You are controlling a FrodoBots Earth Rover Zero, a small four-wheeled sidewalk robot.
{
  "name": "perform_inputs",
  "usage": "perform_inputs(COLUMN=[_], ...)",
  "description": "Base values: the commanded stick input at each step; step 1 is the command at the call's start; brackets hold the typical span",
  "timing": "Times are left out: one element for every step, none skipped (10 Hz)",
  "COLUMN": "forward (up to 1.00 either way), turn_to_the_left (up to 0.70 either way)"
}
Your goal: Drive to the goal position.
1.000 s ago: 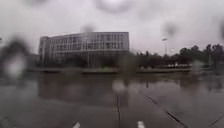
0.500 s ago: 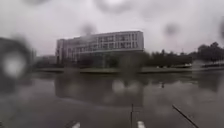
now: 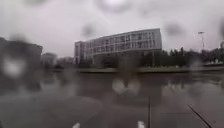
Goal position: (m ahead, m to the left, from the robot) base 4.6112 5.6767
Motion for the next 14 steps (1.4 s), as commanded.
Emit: perform_inputs(forward=[0.0, 0.56, 0.7, 0.7, 0.7, 0.7, 0.7, 0.7, 0.7, 0.7, 0.7, 0.7, 0.7, 0.7], turn_to_the_left=[0.7, 0.26, 0.14, 0.14, 0.14, 0.14, 0.14, 0.14, 0.14, 0.14, 0.14, 0.14, 0.14, 0.14])
